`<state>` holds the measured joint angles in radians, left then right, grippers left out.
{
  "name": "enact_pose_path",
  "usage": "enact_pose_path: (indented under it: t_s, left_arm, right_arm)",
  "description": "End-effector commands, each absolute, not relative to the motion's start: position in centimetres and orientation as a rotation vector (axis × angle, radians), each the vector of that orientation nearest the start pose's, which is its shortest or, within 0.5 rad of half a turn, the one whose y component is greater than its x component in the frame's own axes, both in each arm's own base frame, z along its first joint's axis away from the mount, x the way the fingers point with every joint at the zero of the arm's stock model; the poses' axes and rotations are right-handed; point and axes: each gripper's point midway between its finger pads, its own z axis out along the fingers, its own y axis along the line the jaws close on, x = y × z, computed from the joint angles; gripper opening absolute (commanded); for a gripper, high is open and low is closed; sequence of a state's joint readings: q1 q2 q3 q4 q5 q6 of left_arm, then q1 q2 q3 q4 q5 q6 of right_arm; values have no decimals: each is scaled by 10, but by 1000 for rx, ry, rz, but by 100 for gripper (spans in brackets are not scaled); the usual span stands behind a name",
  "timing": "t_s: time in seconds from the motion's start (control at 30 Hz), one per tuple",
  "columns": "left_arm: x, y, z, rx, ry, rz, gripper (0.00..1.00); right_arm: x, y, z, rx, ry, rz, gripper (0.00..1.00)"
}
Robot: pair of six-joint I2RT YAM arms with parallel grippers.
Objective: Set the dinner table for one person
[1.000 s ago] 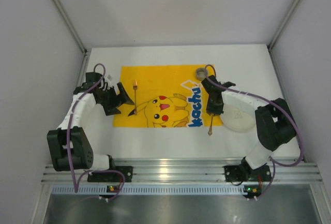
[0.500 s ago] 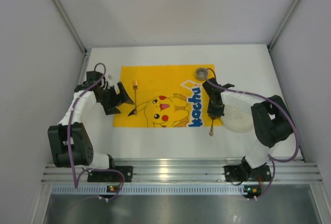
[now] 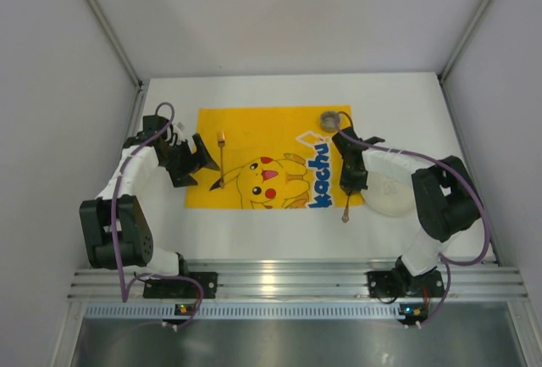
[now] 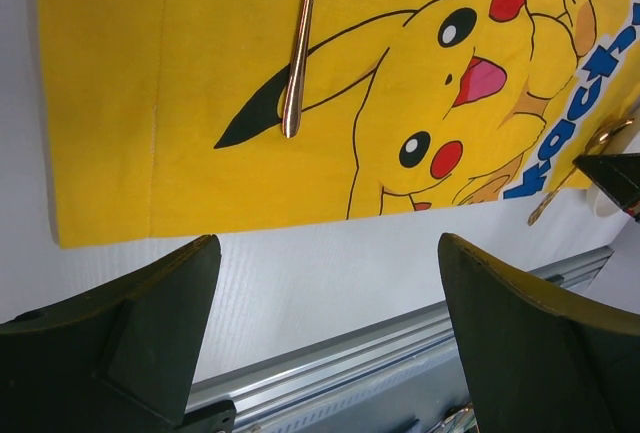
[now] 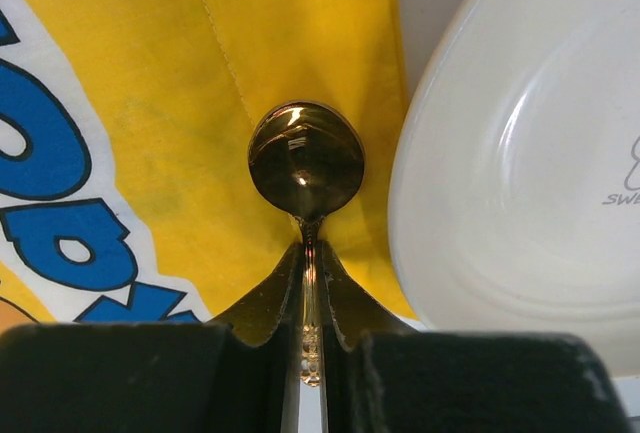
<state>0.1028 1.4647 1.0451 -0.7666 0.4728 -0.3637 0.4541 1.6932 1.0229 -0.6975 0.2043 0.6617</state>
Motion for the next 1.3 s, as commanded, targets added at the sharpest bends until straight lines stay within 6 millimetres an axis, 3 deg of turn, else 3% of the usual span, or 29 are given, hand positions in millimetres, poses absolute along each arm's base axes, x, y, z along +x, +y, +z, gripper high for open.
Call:
enact_pose_path:
  t_s: [0.0,0.3,0.5,0.67,0.8,0.87,0.9,1.0,1.27]
  left_arm:
    - [306,-62,117,-481,2651,-716,95]
    - [308,-65,117,-471,2642,-735,95]
    - [310,-66,119,-467,2631,-746,95]
    - [308,-65,120,-468,2631,-741,95]
    - [308,-65,126,-465,2622,-741,95]
    - [309,-65,131,-460,2612,-738,95]
    - [309,-64,131,-462,2614,-732,95]
    - [307,-63,136,-462,2610,-721,95]
    - [301,-64,147,-462,2588,-723,95]
  right_arm:
    - [278,115,31,330,2825,-109,6]
    - [281,119,66,329,2783,-50,7]
    - [304,137,80,307,2761,22,5]
    - [334,163,81,209,2744,87,0]
    - [365,194,69,84,2753,135,0]
    - [370,202,64,34,2762,125,0]
    - [372,202,53,23,2782,100,0]
    - [381,207,44,4,2790,80,0]
    - [402,215,43,-14,2763,73,0]
